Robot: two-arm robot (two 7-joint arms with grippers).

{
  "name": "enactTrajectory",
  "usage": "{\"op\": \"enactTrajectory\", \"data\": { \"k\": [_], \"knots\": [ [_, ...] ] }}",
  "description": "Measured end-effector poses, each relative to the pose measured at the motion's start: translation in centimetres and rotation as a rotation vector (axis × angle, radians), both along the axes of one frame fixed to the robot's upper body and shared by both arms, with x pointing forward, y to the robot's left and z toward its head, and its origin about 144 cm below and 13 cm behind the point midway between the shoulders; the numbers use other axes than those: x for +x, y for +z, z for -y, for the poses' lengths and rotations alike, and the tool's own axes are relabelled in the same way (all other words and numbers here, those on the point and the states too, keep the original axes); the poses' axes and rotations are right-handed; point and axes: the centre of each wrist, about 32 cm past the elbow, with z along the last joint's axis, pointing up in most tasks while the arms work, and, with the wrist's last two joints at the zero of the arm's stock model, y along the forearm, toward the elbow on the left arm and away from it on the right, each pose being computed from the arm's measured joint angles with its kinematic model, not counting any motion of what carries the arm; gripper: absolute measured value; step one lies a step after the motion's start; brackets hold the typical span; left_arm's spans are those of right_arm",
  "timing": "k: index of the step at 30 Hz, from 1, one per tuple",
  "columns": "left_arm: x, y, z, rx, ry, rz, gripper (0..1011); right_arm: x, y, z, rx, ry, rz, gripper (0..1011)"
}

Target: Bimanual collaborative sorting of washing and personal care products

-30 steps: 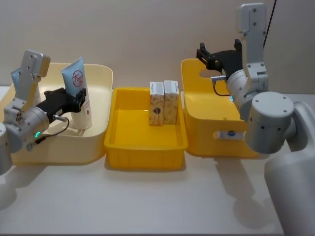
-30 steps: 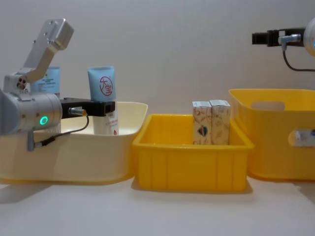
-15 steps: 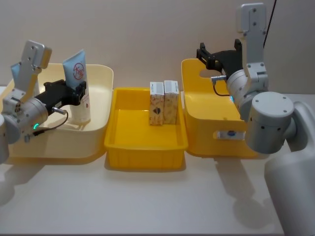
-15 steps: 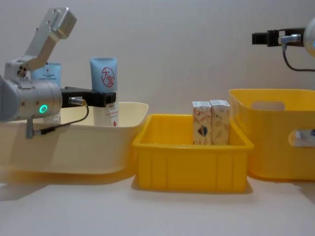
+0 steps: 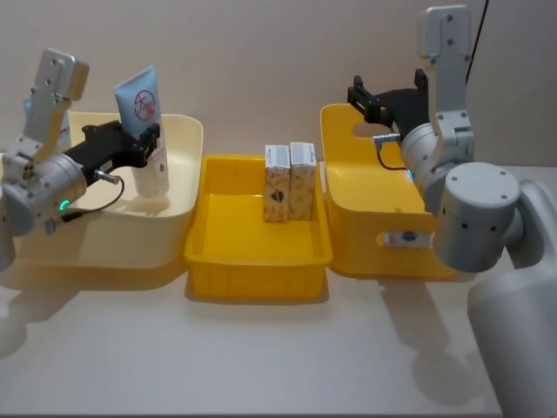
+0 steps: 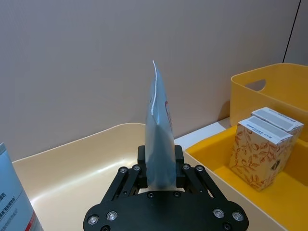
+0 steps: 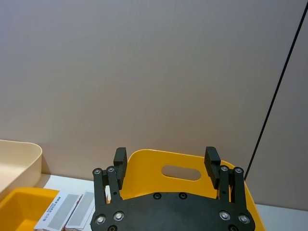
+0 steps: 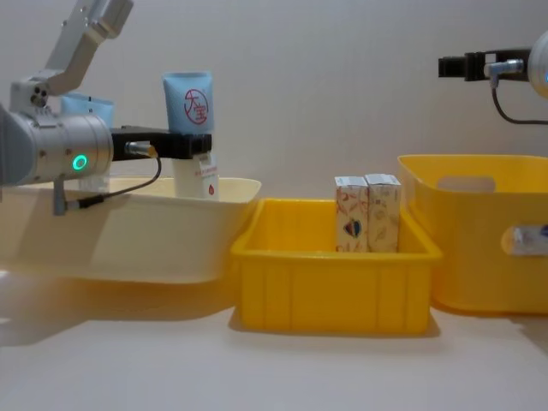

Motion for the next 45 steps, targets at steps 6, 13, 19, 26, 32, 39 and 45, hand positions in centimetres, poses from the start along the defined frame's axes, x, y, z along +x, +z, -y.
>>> {"op": "enactTrajectory", "data": {
  "k": [6,13,19,26,32,39,45],
  "knots": [
    [0.0,0.4,0.1,-0.013,-0.011,-0.002,291,0.0,0.0,0.0,0.0,0.0,0.0,1001],
    [0.0,0.6,0.1,-0.028,-0.019,-0.019,294,0.0,0.0,0.0,0.0,0.0,0.0,1001],
    [-0.3,0.5,0.1,-0.037,-0.025,-0.056,292,0.0,0.0,0.0,0.0,0.0,0.0,1001],
    [-1.1,0.6,-0.1,-0.037,-0.03,-0.102,292,0.0,0.0,0.0,0.0,0.0,0.0,1001],
    [-2.1,1.0,-0.3,-0.029,-0.026,-0.133,294,0.0,0.0,0.0,0.0,0.0,0.0,1001],
    [-2.9,1.8,-0.3,-0.021,-0.028,-0.14,292,0.0,0.0,0.0,0.0,0.0,0.0,1001],
    [-3.1,2.7,-0.2,-0.012,-0.039,-0.122,292,0.0,0.0,0.0,0.0,0.0,0.0,1001]
  ]
}}
